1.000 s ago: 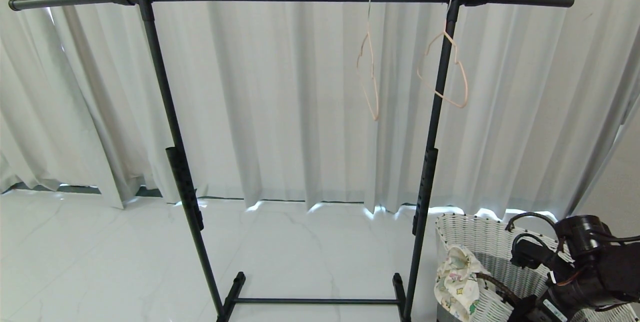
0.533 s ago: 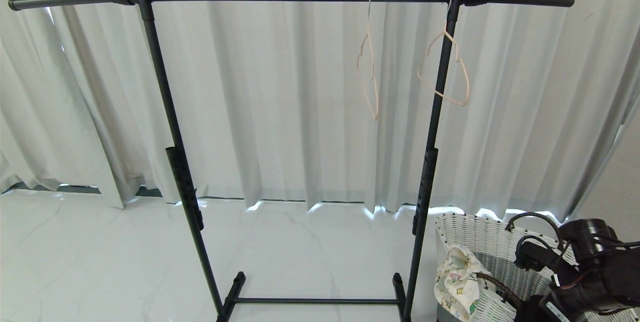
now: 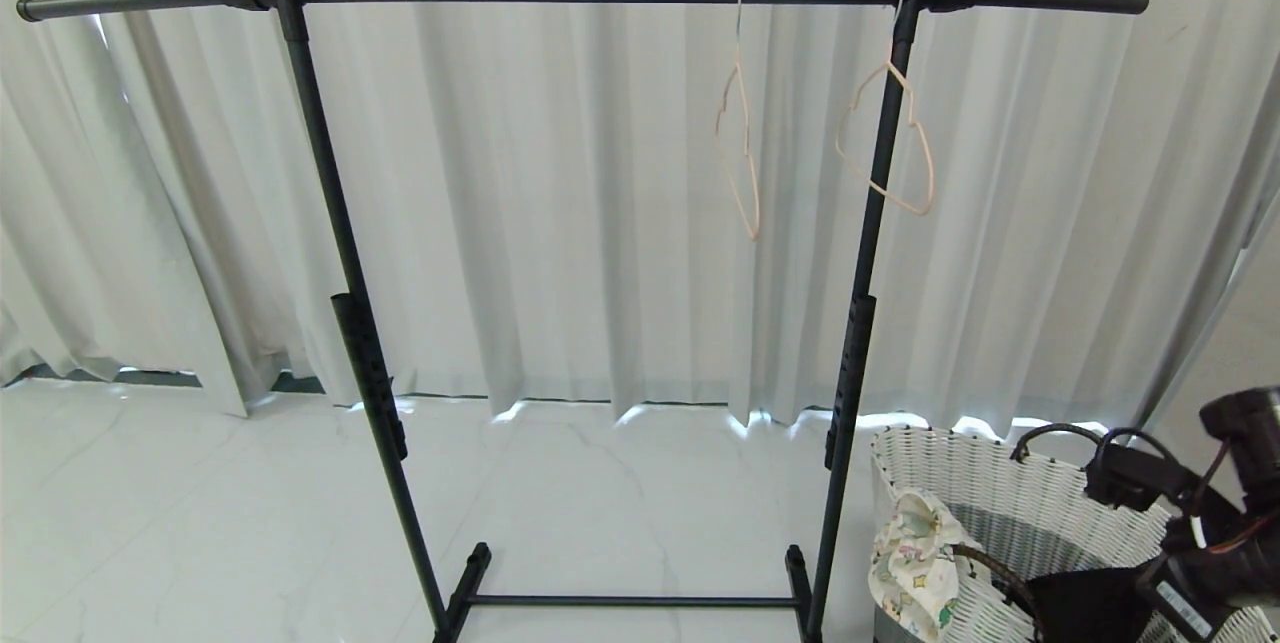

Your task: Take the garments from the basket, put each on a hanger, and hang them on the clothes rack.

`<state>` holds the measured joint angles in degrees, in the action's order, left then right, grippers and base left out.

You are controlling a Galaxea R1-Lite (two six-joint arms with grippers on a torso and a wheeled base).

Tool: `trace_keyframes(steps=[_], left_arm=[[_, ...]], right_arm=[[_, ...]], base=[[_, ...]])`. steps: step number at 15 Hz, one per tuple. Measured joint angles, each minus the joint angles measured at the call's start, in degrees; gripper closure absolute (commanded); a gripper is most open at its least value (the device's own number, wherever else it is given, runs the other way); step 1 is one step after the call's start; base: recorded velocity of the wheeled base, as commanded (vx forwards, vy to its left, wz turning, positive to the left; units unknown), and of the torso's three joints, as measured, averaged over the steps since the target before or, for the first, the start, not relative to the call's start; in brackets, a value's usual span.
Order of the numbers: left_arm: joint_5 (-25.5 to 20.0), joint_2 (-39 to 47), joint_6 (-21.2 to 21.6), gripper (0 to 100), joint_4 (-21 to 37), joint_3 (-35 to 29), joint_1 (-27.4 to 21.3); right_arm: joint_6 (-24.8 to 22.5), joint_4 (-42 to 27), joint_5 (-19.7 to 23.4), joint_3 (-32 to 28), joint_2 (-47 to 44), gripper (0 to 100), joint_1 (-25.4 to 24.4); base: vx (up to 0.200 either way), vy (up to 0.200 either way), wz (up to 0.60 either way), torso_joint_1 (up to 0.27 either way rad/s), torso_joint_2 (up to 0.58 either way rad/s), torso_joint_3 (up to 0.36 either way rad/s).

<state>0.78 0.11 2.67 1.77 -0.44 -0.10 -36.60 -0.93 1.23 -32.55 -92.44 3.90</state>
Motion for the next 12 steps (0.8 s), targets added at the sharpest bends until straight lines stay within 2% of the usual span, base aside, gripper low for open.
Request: trace_keyframes(steps=[2, 3, 5, 8, 12], left_arm=[[0.0, 0.0, 0.04, 0, 0.0, 0.0, 0.0], [0.0, 0.0, 0.17, 0, 0.0, 0.0, 0.0], [0.0, 0.0, 0.2, 0, 0.0, 0.0, 0.0], [0.0, 0.0, 0.06, 0, 0.0, 0.0, -0.01], [0.0, 0.0, 0.06, 0, 0.0, 0.0, -0.01]], right_arm=[[2.5, -18.2, 1.78, -12.68, 7.66, 100, 0.0], [3.36, -25.04, 2.35, -18.69, 11.39, 100, 0.0], [4.39, -35.04, 3.17, -28.36, 18.21, 100, -0.68], [4.79, -39.66, 3.44, -37.46, 23.92, 100, -5.35], [4.88, -39.83, 3.19, -42.84, 26.05, 100, -12.82]], base=[[0.0, 0.0, 0.0, 0.0, 0.0, 0.0], [0.0, 0.0, 0.0, 0.0, 0.0, 0.0], [-0.2, 0.0, 0.0, 0.002, 0.0, 0.005], [-0.2, 0.0, 0.0, -0.001, 0.0, 0.001], [-0.2, 0.0, 0.0, 0.004, 0.0, 0.004]])
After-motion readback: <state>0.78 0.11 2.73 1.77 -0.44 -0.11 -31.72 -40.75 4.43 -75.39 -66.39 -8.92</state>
